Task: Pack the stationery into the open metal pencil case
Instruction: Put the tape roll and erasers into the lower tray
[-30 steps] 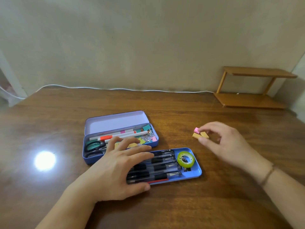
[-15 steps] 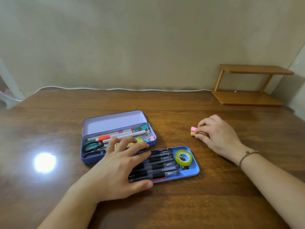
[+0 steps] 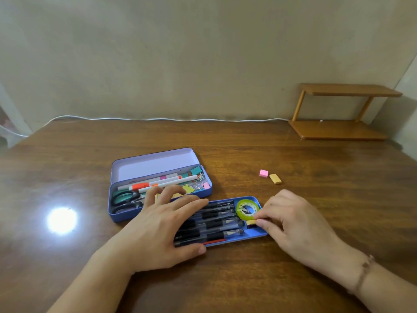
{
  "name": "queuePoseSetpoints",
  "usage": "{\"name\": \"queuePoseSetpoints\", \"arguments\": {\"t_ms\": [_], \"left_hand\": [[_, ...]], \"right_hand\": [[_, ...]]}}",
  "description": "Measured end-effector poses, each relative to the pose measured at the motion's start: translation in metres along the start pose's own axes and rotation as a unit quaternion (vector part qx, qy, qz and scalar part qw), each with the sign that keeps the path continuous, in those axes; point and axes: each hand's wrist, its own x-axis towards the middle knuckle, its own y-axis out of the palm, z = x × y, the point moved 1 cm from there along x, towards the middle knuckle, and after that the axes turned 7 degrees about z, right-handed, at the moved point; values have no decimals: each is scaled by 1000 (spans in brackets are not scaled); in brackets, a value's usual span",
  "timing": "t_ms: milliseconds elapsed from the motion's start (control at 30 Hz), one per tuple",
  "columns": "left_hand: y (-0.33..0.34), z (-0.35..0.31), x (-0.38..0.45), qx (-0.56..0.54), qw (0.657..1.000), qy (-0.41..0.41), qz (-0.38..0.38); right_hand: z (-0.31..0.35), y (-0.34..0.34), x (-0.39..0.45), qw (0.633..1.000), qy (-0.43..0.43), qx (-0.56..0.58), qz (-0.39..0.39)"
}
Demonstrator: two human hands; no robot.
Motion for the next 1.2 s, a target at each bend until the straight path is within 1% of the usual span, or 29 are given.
{"name": "queuePoseSetpoints", "arguments": {"t_ms": [100,267,367,433,500,600,700,800,833,900,933,967,1000,1033,1067,1200], "left_hand": [[0,0,0,-4,1000,1,2],[0,2,-1,-11,1000,2,1],[1,2,-1,-11,1000,3,-5],[1,2,-1,-13,1000,2,-4],[1,3,0,-13,1000,3,-5],[1,3,0,-12,1000,3,-5],[1,3,0,-13,1000,4,-7],[1,3,-1,-16,1000,4,-9],[1,3,-1,-18,1000,3,-8],[0,3,-2,-22,1000,3,-8],[0,3,-1,-21,1000,3,-8],[1,3,-1,-19,1000,4,-7],[1,3,-1,-20,1000,4,-6],[1,3,-1,-22,1000,3,-5],[2,3,-1,-25,1000,4,-5],[2,4,-1,-26,1000,6,-9]], "right_hand": [[1,0,5,1000,2,-9,-17],[7,3,7,998,4,-60,-3],[11,4,6,998,24,-51,-16],[11,0,5,999,24,-40,-28],[11,-7,5,999,27,-24,-5],[9,-17,10,997,49,-1,63],[13,-17,18,997,41,-11,64],[16,-20,21,996,37,-14,81],[12,-23,24,997,45,9,67],[-12,-31,37,994,88,68,3],[-28,-33,46,991,120,61,-6],[-44,-33,55,987,156,37,16],[-57,-31,62,979,194,20,57],[-67,-28,67,972,218,19,90],[-74,-24,69,968,228,24,103],[-74,-21,55,976,208,-5,71]]}}
